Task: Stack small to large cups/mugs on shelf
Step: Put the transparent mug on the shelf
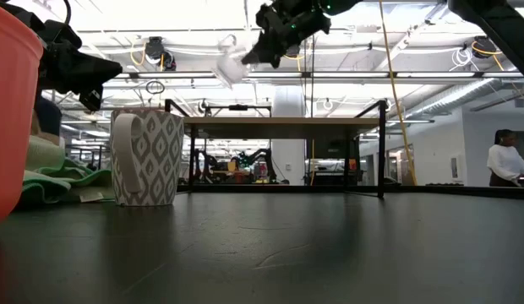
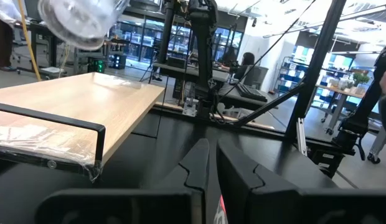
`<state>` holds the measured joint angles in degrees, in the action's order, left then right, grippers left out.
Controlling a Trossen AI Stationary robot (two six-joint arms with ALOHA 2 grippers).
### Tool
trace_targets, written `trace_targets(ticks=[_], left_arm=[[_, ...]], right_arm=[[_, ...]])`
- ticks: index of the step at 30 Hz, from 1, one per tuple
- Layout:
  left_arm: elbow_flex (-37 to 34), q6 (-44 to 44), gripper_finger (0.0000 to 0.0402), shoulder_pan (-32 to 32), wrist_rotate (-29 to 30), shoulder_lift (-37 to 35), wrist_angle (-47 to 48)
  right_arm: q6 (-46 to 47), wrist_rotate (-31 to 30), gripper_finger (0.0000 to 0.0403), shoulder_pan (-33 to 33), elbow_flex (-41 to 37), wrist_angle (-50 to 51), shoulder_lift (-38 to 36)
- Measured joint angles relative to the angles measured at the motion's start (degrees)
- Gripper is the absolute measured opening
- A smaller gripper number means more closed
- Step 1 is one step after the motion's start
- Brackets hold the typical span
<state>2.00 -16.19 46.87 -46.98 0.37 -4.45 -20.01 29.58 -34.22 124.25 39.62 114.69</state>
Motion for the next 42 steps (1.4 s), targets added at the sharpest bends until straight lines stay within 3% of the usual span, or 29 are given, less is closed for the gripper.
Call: trace_targets(ticks=[11, 16, 21, 42], left_arm=[[0.02, 0.72, 0.0031, 0.0, 0.04, 0.01, 0.02], [0.0, 0.74, 0.0031, 0.02, 0.06, -0.01, 0.02], [0.01, 0.87, 0.0031, 0.02, 0.07, 0.0, 0.23], [0.0, 1.05, 0.0031, 0.02, 0.15, 0.01, 0.5]], right_arm=[[-7.78, -13.39, 0.0, 0.7, 0.04, 11.97, 0.11], [-9.22, -14.99, 0.0, 1.42, 0.04, 15.01, 0.11], [-11.59, -20.58, 0.0, 2.5, 0.04, 18.04, 0.11], [-13.7, -20.54, 0.0, 3.77, 0.04, 18.67, 0.11]])
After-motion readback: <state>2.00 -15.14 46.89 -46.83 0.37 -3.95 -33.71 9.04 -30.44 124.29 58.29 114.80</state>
